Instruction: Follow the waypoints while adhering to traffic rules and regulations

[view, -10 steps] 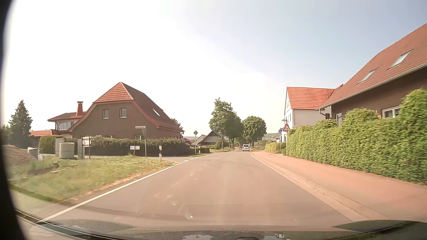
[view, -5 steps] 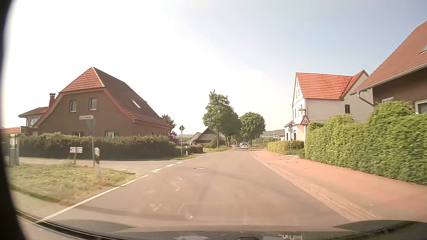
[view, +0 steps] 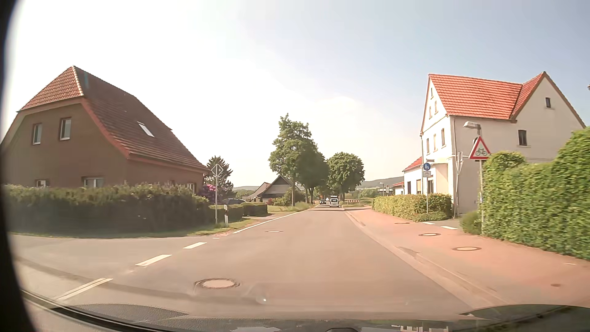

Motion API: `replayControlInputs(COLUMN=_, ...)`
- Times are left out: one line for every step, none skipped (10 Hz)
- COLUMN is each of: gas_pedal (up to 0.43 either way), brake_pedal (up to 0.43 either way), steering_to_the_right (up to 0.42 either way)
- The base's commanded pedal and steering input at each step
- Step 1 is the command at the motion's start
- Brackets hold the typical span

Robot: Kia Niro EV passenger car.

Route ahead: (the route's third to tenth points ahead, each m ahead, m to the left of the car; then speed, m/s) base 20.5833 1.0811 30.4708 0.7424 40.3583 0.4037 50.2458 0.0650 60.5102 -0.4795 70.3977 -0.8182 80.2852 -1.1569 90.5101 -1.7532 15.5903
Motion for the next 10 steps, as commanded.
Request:
replayControlInputs(gas_pedal=0.209, brake_pedal=0.000, steering_to_the_right=0.009)
replayControlInputs(gas_pedal=0.209, brake_pedal=0.000, steering_to_the_right=0.009)
replayControlInputs(gas_pedal=0.209, brake_pedal=0.000, steering_to_the_right=0.009)
replayControlInputs(gas_pedal=0.209, brake_pedal=0.000, steering_to_the_right=0.009)
replayControlInputs(gas_pedal=0.209, brake_pedal=0.000, steering_to_the_right=0.009)
replayControlInputs(gas_pedal=0.209, brake_pedal=0.000, steering_to_the_right=0.009)
replayControlInputs(gas_pedal=0.197, brake_pedal=0.000, steering_to_the_right=0.009)
replayControlInputs(gas_pedal=0.189, brake_pedal=0.000, steering_to_the_right=0.010)
replayControlInputs(gas_pedal=0.169, brake_pedal=0.000, steering_to_the_right=0.012)
replayControlInputs(gas_pedal=0.157, brake_pedal=0.000, steering_to_the_right=0.011)
